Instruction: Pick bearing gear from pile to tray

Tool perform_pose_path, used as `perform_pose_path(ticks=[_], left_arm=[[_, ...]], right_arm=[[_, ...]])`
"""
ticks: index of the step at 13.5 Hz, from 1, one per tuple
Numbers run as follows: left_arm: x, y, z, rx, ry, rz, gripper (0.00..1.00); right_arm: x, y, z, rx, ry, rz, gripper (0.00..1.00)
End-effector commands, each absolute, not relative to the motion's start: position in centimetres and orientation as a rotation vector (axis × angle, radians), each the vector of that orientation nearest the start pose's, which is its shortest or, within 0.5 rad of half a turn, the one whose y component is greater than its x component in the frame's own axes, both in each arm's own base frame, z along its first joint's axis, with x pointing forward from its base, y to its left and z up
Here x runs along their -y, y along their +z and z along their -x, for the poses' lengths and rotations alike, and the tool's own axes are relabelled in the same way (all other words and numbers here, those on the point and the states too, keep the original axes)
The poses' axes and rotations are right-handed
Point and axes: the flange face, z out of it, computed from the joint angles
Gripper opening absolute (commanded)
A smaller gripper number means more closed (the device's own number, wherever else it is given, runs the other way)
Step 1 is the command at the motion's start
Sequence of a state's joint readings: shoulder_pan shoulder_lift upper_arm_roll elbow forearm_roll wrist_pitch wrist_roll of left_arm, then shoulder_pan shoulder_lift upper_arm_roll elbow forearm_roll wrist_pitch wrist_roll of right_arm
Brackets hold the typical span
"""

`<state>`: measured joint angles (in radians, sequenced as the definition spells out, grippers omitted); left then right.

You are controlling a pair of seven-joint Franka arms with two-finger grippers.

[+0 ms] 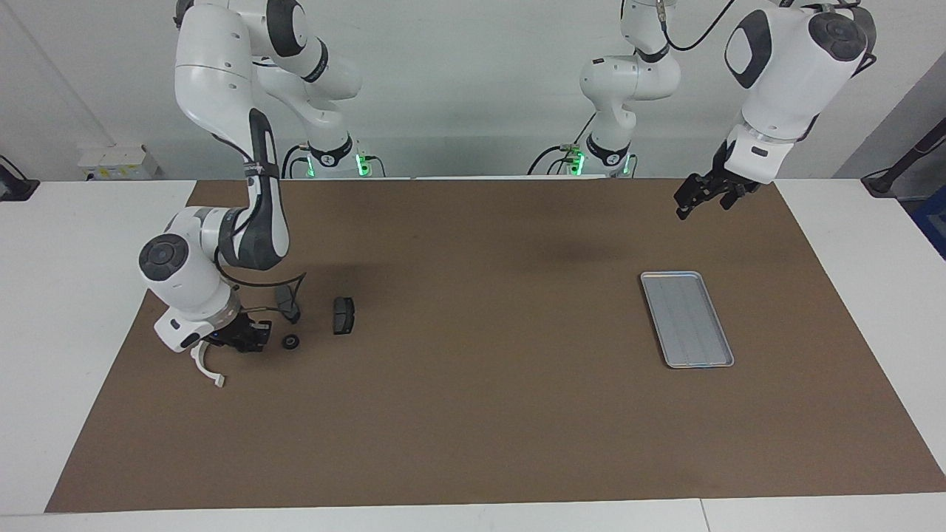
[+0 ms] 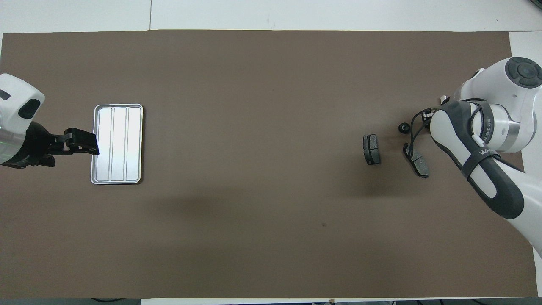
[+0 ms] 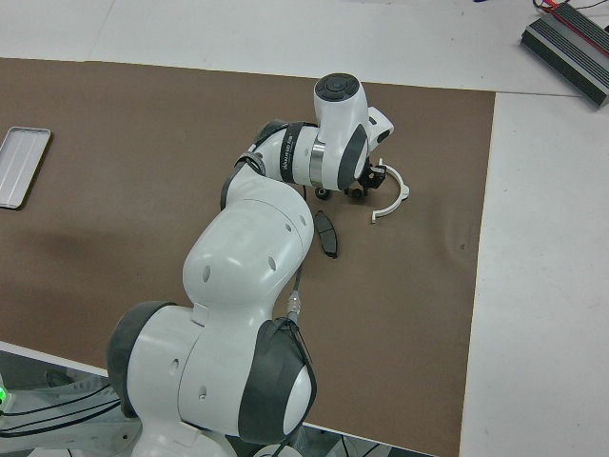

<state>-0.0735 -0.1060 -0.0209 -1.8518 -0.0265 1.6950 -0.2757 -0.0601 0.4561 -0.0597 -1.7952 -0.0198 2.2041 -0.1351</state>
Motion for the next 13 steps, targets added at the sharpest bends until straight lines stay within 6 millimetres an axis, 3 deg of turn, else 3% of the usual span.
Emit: perform_pose_path(ticks=[1,9,11,13], left_arm=[[6.1,55.6,-51.2,0.306,0.051,3.139,1.0],[6.2,54.8,-51.2,0.328,0.051,3.137,1.0],[6.2,54.8,-51.2,0.33,0.054,3.136,1.0],[6.2,54.5,-51.1,0.331,0.054,3.136,1.0]], right_arm=[[8.0,29.4,-64.1,0.121,0.053,3.167,0.11],[7.8,29.8,-64.3,0.12,0.063,3.166,0.07],[7.2,31.7,-64.7,0.13,0.054,3.161,0.06],[6.9,34.8,-65.3,0.138,-0.004,3.164,0.06]])
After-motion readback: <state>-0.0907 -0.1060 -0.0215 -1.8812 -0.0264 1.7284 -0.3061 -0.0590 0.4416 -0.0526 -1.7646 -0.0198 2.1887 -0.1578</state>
